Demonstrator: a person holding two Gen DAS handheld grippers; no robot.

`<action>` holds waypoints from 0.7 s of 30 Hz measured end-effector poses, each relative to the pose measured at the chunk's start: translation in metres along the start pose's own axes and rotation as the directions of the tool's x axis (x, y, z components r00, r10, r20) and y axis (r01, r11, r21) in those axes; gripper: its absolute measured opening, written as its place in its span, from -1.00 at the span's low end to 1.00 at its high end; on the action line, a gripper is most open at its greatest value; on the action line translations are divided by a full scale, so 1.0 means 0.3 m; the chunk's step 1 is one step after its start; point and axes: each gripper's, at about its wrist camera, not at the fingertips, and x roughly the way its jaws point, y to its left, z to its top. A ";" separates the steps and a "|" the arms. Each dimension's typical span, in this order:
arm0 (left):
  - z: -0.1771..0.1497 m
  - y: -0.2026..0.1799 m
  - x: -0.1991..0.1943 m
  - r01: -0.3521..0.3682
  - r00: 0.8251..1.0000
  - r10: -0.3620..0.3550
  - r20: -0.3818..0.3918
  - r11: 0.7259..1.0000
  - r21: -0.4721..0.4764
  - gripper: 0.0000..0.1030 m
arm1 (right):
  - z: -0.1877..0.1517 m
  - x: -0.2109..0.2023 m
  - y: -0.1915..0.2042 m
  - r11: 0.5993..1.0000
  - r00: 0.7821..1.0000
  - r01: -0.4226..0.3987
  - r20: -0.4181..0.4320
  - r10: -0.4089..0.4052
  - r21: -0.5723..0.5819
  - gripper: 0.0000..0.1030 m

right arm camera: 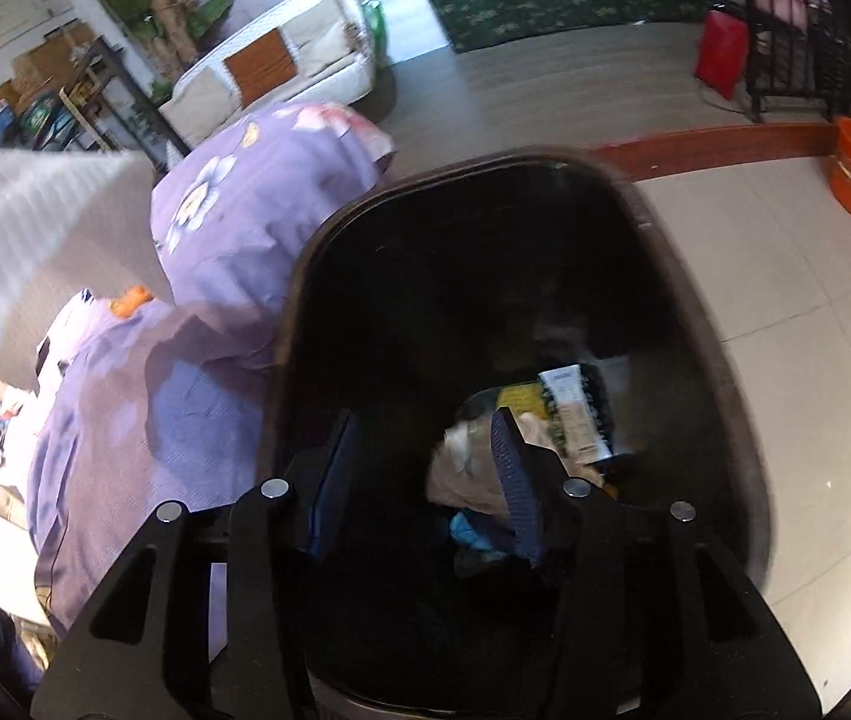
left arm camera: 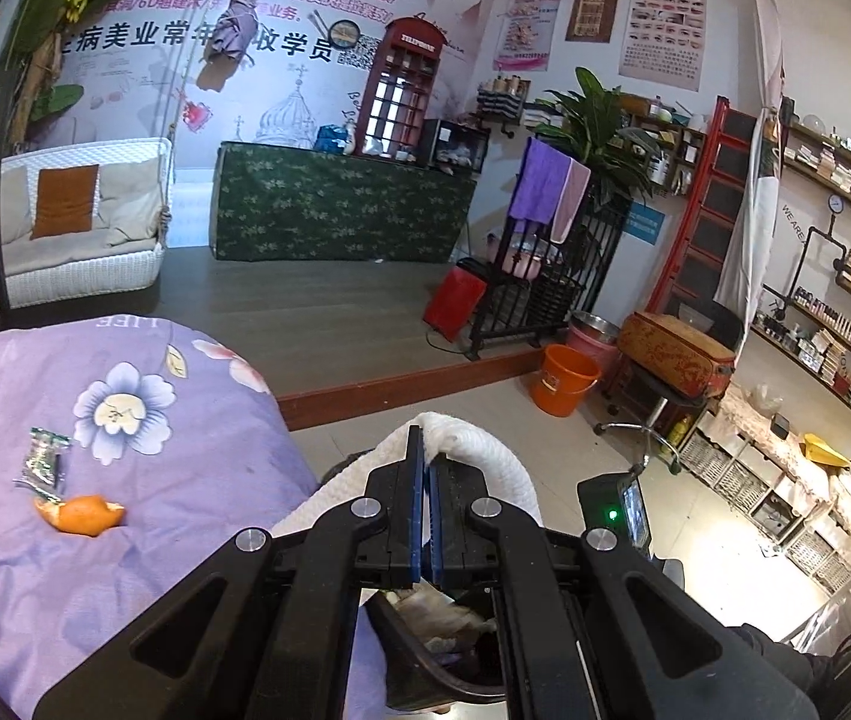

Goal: Collect trash
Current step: 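Carry the paper towel and tissue over the bin and open both tools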

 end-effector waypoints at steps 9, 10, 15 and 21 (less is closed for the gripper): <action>-0.041 -0.093 0.123 0.080 0.994 -0.080 -0.070 0.997 -0.001 -0.96 | 0.061 -0.193 -0.144 0.985 0.966 0.158 0.197 -0.168 0.066 0.12; -0.048 -0.102 0.139 0.089 0.993 -0.089 -0.082 0.996 -0.003 -0.96 | 0.065 -0.211 -0.155 0.982 0.958 0.175 0.216 -0.187 0.072 0.12; -0.101 -0.141 0.219 0.111 0.983 -0.111 -0.146 0.994 -0.006 -0.96 | 0.074 -0.252 -0.196 0.945 0.908 0.322 0.264 -0.326 0.062 0.13; -0.170 -0.165 0.314 0.108 0.967 -0.109 -0.229 0.994 -0.018 -0.96 | 0.078 -0.269 -0.269 0.875 0.833 0.475 0.275 -0.480 0.092 0.36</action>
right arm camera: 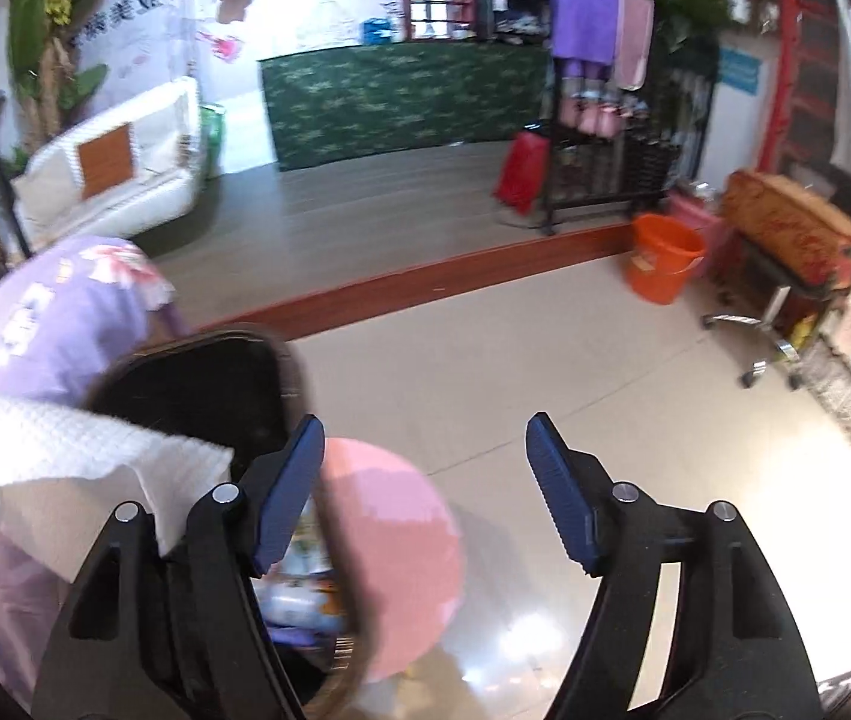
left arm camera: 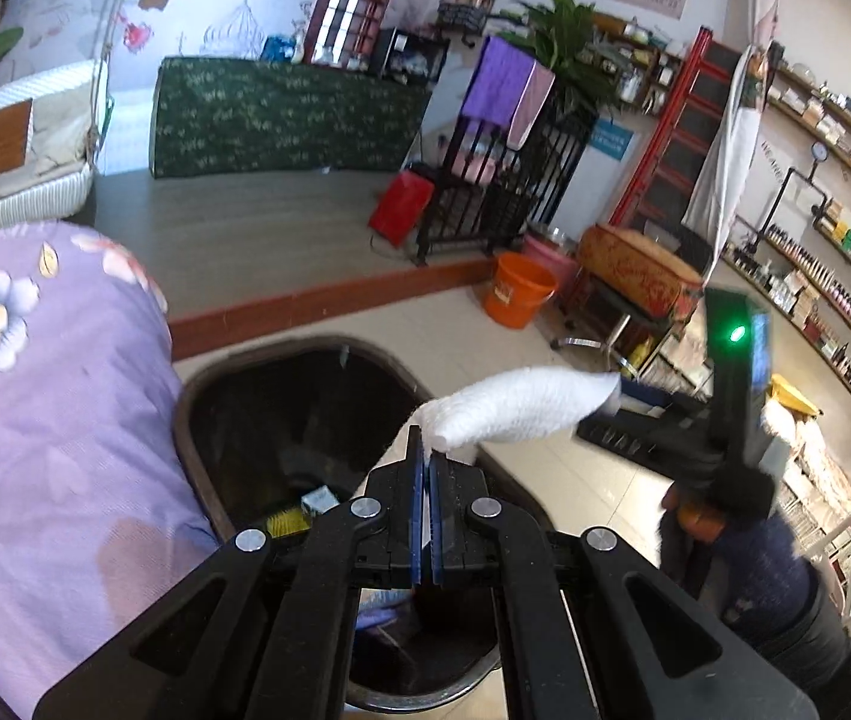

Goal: Collect trash
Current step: 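Carry the paper towel and tissue over the bin and open both tools, then grasp the white cloth with the left tool while the right tool grasps the orange peel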

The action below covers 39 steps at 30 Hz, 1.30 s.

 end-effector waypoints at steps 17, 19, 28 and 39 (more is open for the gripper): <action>-0.095 -0.029 0.125 -0.032 0.995 0.038 -0.097 0.997 0.067 0.59 | 0.015 -0.010 -0.072 0.984 0.990 -0.140 -0.003 0.141 0.114 0.37; -0.102 -0.027 0.115 -0.029 0.996 0.035 -0.087 0.997 0.069 0.68 | 0.020 -0.009 -0.057 0.981 0.987 -0.158 0.000 0.159 0.111 0.37; -0.125 -0.002 -0.001 -0.069 0.996 0.073 -0.048 0.994 0.084 0.88 | 0.011 0.010 0.065 0.952 0.954 -0.291 -0.045 0.296 0.096 0.38; -0.115 0.119 -0.261 -0.156 0.986 0.154 0.062 0.988 0.021 0.88 | 0.022 -0.020 0.401 0.860 0.859 -0.507 -0.113 0.498 -0.061 0.38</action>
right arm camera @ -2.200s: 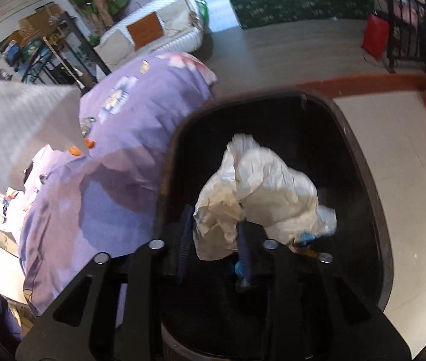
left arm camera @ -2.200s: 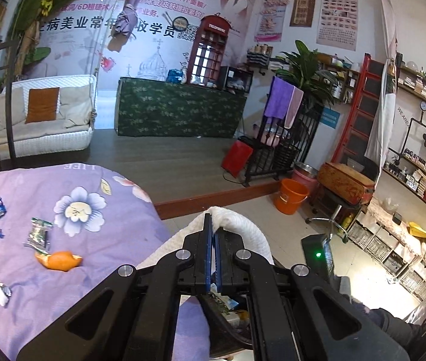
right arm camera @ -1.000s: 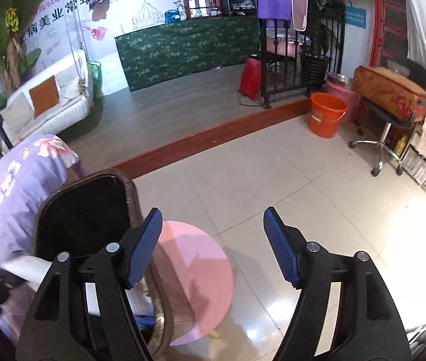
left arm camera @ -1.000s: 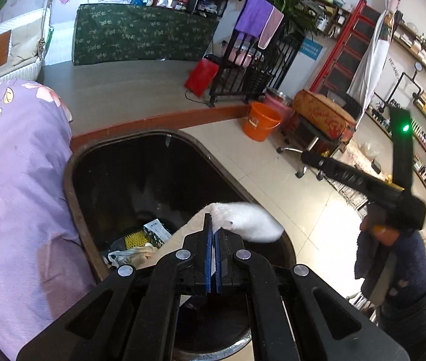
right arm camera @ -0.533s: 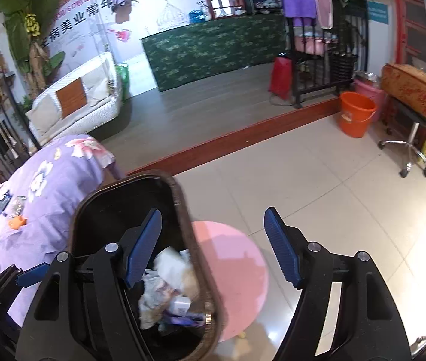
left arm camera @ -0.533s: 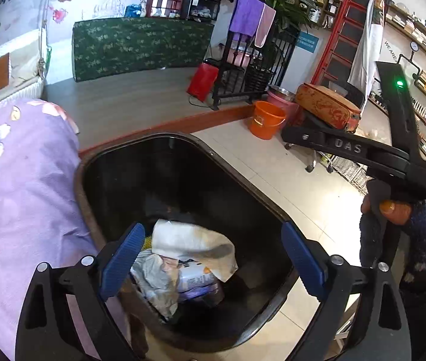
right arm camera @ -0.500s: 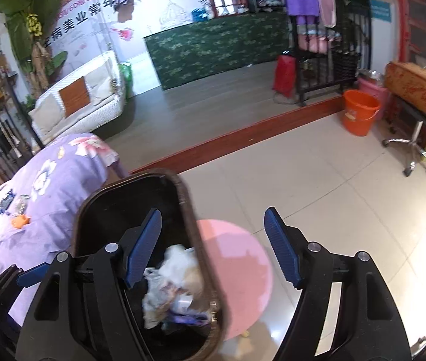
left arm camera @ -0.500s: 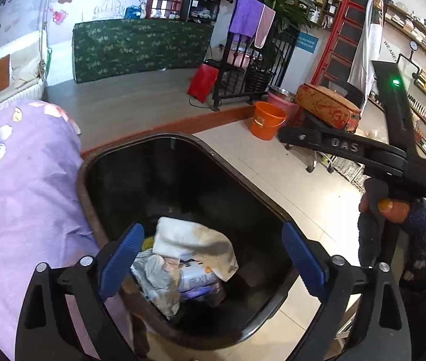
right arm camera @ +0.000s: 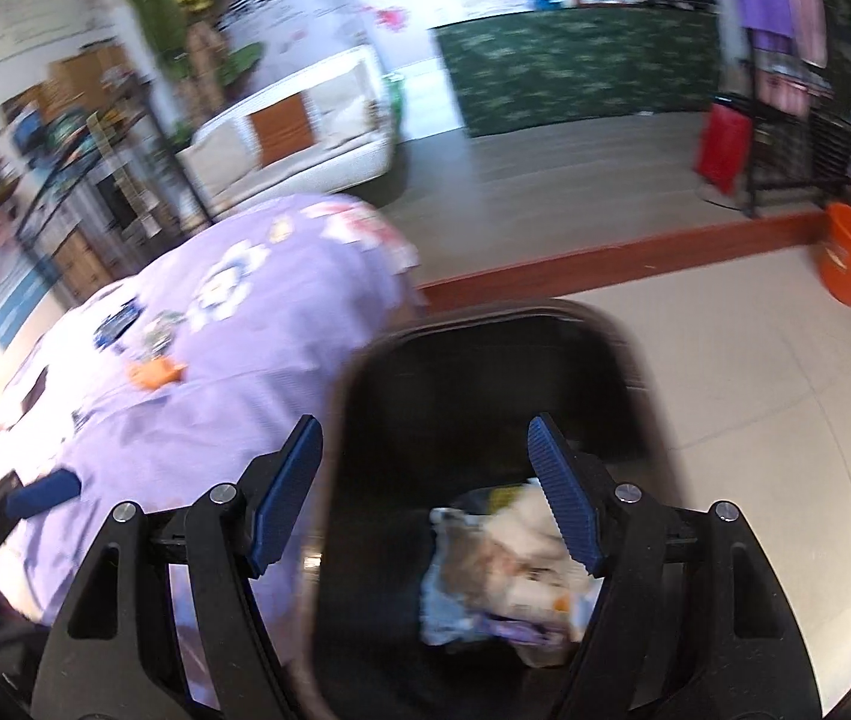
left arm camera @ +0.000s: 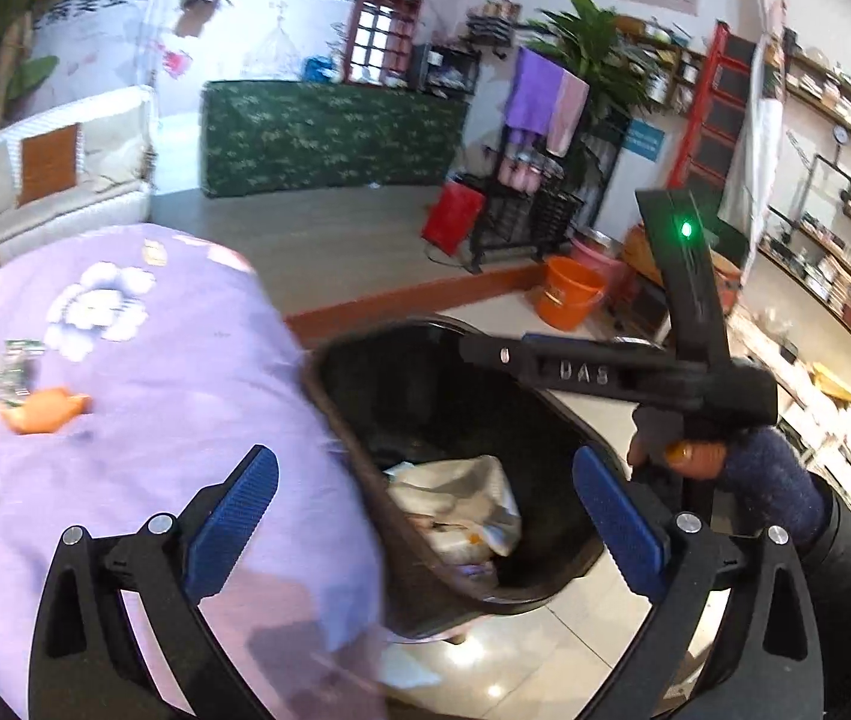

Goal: Collect trash
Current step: 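Grasp the white cloth with the left tool while the right tool grasps the orange peel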

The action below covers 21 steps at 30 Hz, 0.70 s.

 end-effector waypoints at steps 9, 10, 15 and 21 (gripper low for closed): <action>-0.041 0.288 -0.145 -0.162 0.986 0.166 0.008 0.971 -0.174 0.88 | 0.020 0.113 0.291 0.977 0.985 -0.163 -0.083 0.153 -0.135 0.38; -0.054 0.326 -0.159 -0.192 0.981 0.196 0.000 0.962 -0.194 0.88 | 0.021 0.125 0.324 0.973 0.982 -0.176 -0.093 0.163 -0.152 0.38; -0.099 0.495 -0.227 -0.307 0.950 0.311 -0.033 0.910 -0.279 0.88 | 0.025 0.180 0.462 0.947 0.969 -0.230 -0.141 0.202 -0.225 0.38; -0.140 0.716 -0.290 -0.431 0.900 0.419 -0.122 0.807 -0.404 0.88 | 0.047 0.260 0.626 0.908 0.953 -0.284 -0.193 0.233 -0.309 0.38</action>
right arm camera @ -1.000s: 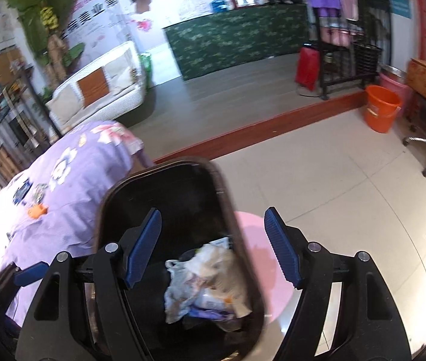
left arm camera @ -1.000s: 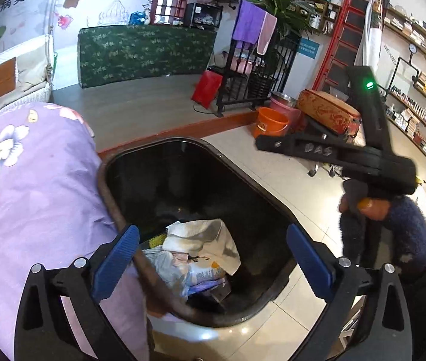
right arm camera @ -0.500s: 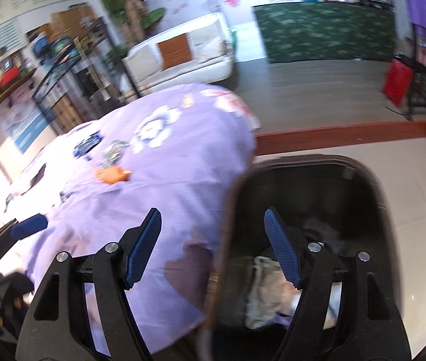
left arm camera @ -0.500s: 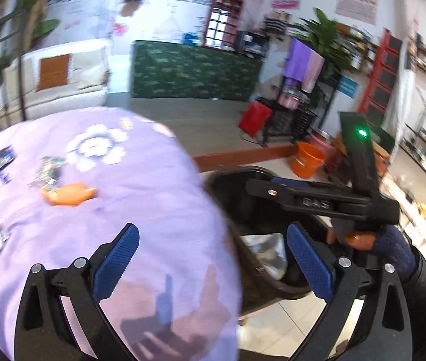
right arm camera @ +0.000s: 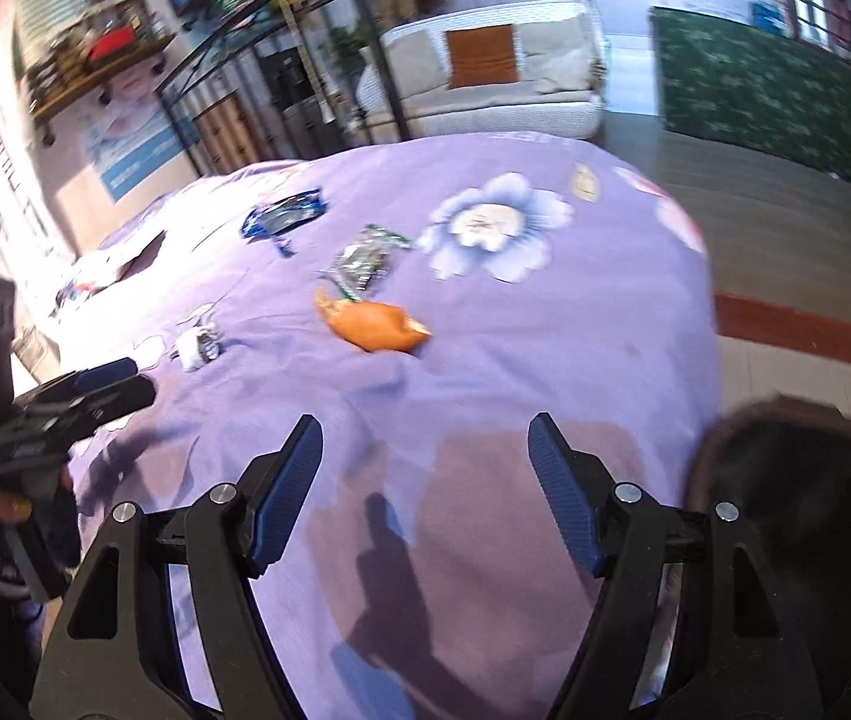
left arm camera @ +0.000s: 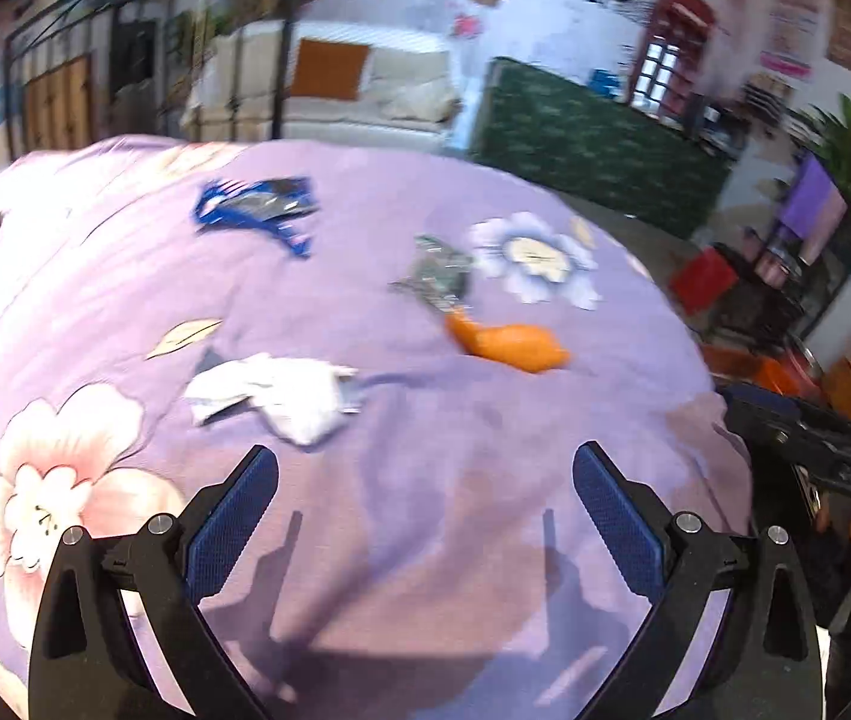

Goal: Collect trash
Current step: 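Grasp the white cloth with the left tool while the right tool grasps the orange peel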

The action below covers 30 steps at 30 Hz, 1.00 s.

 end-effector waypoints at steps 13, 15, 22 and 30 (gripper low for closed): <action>0.072 0.191 0.158 -0.033 0.994 0.016 -0.112 0.989 -0.147 0.84 | 0.164 0.268 0.150 0.986 0.992 -0.036 -0.129 0.015 -0.164 0.38; 0.078 0.199 0.176 -0.034 0.992 0.014 -0.124 0.987 -0.154 0.79 | 0.188 0.313 0.153 0.984 0.988 -0.034 -0.153 0.007 -0.173 0.38; 0.079 0.240 0.200 -0.037 0.991 0.013 -0.132 0.983 -0.180 0.38 | 0.249 0.484 0.163 0.975 0.965 -0.027 -0.260 -0.032 -0.221 0.38; 0.082 0.252 0.194 -0.024 0.993 0.003 -0.116 0.982 -0.185 -0.18 | 0.238 0.582 0.175 0.965 0.947 -0.025 -0.317 -0.061 -0.260 0.09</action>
